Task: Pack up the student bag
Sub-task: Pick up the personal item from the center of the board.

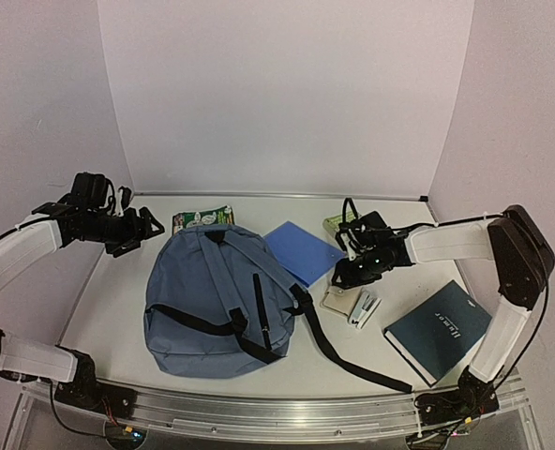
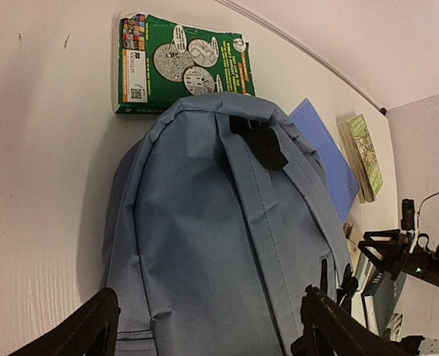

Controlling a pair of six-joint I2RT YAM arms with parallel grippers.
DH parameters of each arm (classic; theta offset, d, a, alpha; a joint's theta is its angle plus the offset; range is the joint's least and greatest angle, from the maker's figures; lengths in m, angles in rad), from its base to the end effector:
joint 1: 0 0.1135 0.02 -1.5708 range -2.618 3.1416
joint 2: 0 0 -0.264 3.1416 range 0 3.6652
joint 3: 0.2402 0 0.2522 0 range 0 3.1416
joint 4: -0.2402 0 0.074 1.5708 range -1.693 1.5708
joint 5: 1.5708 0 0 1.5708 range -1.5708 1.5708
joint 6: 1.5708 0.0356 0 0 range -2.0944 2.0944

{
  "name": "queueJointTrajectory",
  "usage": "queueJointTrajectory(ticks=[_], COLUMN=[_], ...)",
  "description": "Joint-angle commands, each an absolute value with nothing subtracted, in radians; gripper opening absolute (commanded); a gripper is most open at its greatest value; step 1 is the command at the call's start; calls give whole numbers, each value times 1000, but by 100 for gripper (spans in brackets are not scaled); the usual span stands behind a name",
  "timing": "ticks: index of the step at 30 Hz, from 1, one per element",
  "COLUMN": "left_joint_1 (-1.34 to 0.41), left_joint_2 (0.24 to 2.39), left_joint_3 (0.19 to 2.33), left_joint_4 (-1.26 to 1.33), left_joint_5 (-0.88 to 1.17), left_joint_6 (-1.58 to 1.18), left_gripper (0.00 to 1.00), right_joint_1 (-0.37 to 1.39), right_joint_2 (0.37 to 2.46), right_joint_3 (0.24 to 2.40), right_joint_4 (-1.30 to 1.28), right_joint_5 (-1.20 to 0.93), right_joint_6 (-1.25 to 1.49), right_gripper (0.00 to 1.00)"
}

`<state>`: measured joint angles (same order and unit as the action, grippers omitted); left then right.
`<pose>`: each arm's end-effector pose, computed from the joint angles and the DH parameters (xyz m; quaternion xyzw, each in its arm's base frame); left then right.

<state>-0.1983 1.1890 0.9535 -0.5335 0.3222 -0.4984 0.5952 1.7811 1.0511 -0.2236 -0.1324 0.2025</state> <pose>0.2441 -0.0606 0.2847 -0.0740 0.9079 -0.2703 0.3116 0.2962 0.2062 0.1639 -0.2052 0.9285 0.1758 0.2548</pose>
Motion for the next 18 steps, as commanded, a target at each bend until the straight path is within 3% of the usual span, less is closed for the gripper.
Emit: queueJointTrajectory(ticks=[1,18], left_joint_1=[-208,-219], left_joint_2=[1186,1193], left_joint_3=[981,951], left_joint_4=[-548,-514], left_joint_5=[339,352], left_joint_6=[-494,-504], left_gripper=[85,85], right_joint_1=[600,593], right_joint_2=[1798,1729], right_joint_3=[1082,966], right_joint_4=[-268,-291], right_joint_5=[46,-111], right_joint_6=[239,505], right_gripper=[44,49])
